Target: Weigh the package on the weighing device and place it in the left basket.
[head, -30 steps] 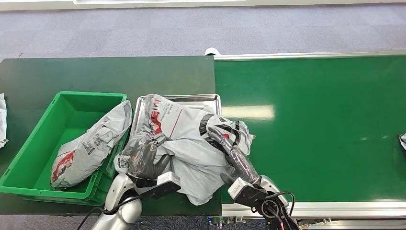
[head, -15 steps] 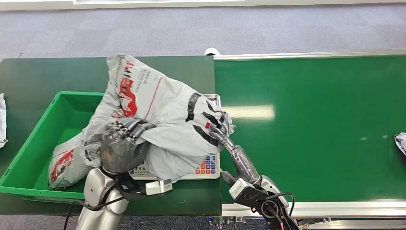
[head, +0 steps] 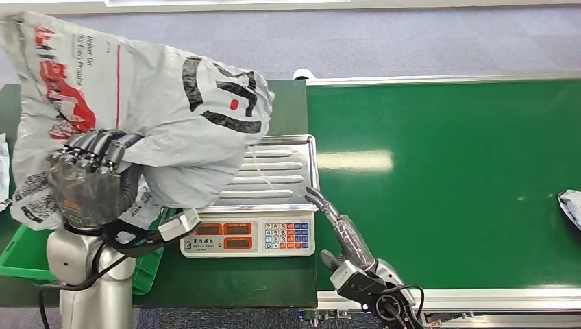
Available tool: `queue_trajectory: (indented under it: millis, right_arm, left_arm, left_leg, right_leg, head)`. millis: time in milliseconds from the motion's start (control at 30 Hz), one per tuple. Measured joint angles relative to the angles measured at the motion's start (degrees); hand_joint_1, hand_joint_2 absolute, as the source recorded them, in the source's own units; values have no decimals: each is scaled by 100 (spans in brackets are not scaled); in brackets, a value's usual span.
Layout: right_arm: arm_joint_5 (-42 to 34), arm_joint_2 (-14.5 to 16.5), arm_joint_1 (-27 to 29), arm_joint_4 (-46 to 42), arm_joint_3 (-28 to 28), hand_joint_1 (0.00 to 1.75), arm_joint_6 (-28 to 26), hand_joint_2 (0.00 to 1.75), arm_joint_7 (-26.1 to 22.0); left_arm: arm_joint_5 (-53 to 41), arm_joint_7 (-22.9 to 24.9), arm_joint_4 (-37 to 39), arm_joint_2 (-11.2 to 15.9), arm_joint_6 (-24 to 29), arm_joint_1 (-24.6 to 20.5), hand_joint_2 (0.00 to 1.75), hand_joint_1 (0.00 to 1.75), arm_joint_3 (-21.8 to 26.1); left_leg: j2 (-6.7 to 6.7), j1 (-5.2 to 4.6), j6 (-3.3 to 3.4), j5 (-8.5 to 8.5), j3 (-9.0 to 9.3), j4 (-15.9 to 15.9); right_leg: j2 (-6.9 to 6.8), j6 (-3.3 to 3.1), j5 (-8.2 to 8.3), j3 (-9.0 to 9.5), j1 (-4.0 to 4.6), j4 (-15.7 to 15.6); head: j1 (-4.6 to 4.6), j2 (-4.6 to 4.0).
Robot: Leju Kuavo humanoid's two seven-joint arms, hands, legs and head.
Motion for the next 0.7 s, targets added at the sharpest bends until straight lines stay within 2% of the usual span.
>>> queue_trajectory:
  millis: [100, 200, 300, 400, 533, 700]
  right_arm:
    - [45, -15, 158, -126, -42, 0, -14, 0, 32]
    - [153, -21, 303, -232, -83, 0, -27, 0, 38]
    - [240, -16, 395, -327, -127, 0, -56, 0, 75]
    - [315, -5, 454, -418, -166, 0, -80, 0, 144]
    - [437, 20, 565, -570, -247, 0, -81, 0, 208]
    - [586, 69, 648, -663, -320, 0, -27, 0, 240]
  left_arm:
    - [8, 336, -35, -61, 0, -98, 175, 175, 540]
    - [87, 1323, 135, -6, -1, -86, 175, 175, 860]
    - [264, 2377, 492, 217, -4, -33, 175, 175, 901]
    - [507, 2929, 861, 460, -207, 15, 175, 175, 805]
    - [1173, 3343, 1274, 727, -1239, 26, 175, 175, 493]
    - [2224, 3343, 1550, 909, -2223, 45, 175, 175, 230]
  left_leg:
    - [3, 0, -1, -1, 0, 0]
    - [3, 1, -1, -1, 0, -1]
    - [2, 1, -1, -1, 0, -1]
    - [2, 1, 0, 0, 0, -1]
    - [0, 0, 0, 0, 0, -1]
    - [0, -1, 0, 0, -1, -1]
  right_leg:
    - [1, 0, 0, -1, 0, 0]
    - [1, -1, -1, -3, 1, 0]
    - [1, -2, -1, -3, 2, 0]
    - [0, -1, -1, -3, 2, 0]
    - [-3, -1, -1, 0, -1, 0]
    - [-2, -1, -1, -1, -1, 0]
  head:
    - [0, 1]
    - [0, 1]
    - [1, 0]
    - [1, 0]
    - [1, 1]
    - [1, 1]
